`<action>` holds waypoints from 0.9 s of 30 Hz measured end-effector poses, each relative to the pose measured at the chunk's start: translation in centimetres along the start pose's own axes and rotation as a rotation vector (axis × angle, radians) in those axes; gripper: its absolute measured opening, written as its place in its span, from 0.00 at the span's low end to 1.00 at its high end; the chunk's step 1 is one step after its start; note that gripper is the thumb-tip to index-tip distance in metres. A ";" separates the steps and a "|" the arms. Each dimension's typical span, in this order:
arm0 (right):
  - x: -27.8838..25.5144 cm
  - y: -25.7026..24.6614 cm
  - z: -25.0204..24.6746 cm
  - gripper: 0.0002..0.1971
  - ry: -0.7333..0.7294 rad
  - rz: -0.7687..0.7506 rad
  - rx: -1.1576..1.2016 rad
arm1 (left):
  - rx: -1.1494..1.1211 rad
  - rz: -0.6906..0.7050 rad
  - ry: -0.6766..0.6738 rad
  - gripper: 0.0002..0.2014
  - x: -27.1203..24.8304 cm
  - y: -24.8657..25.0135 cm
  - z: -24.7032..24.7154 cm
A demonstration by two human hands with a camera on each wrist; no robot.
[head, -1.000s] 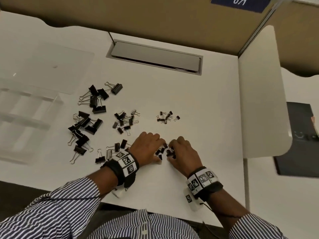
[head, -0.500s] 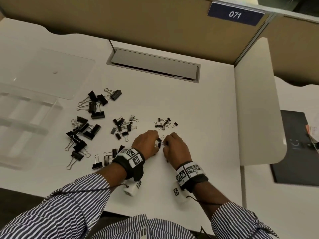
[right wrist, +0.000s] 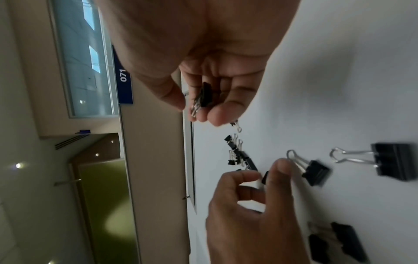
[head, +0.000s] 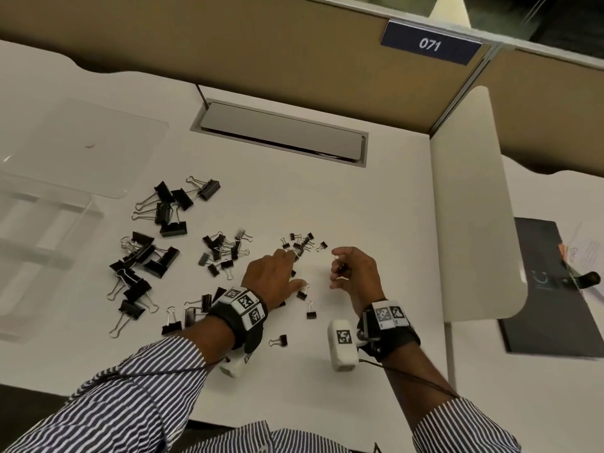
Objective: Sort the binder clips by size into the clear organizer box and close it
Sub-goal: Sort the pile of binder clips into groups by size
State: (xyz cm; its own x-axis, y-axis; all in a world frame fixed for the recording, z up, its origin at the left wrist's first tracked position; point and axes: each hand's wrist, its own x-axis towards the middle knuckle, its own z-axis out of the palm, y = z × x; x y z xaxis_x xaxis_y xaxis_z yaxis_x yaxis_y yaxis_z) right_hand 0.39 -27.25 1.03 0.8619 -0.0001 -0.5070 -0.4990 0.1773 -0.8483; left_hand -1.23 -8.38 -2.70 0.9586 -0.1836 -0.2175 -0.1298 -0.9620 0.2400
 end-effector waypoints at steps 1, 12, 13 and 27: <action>-0.1 -0.3 0.0 0.09 -0.002 0.021 0.040 | 0.002 -0.010 -0.017 0.28 0.3 0.3 0.0; -1.0 0.6 -0.7 0.17 -0.004 -0.071 -0.358 | -0.204 0.008 0.046 0.05 1.1 -0.4 -0.8; -0.9 0.7 -0.8 0.16 -0.001 -0.085 -0.375 | -0.290 0.009 0.072 0.05 1.0 -0.8 -1.1; 0.7 2.0 1.6 0.13 -0.078 -0.383 -1.267 | -1.146 -0.160 -0.139 0.14 -0.4 -5.2 -3.9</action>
State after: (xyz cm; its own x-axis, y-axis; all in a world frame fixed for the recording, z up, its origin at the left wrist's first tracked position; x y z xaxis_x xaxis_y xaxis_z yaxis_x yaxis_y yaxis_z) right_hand 0.10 -25.26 -0.80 0.9478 0.2197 -0.2311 0.0738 -0.8562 -0.5114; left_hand 0.03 -2.46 -0.13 0.8981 -0.1655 -0.4075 0.3632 -0.2435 0.8993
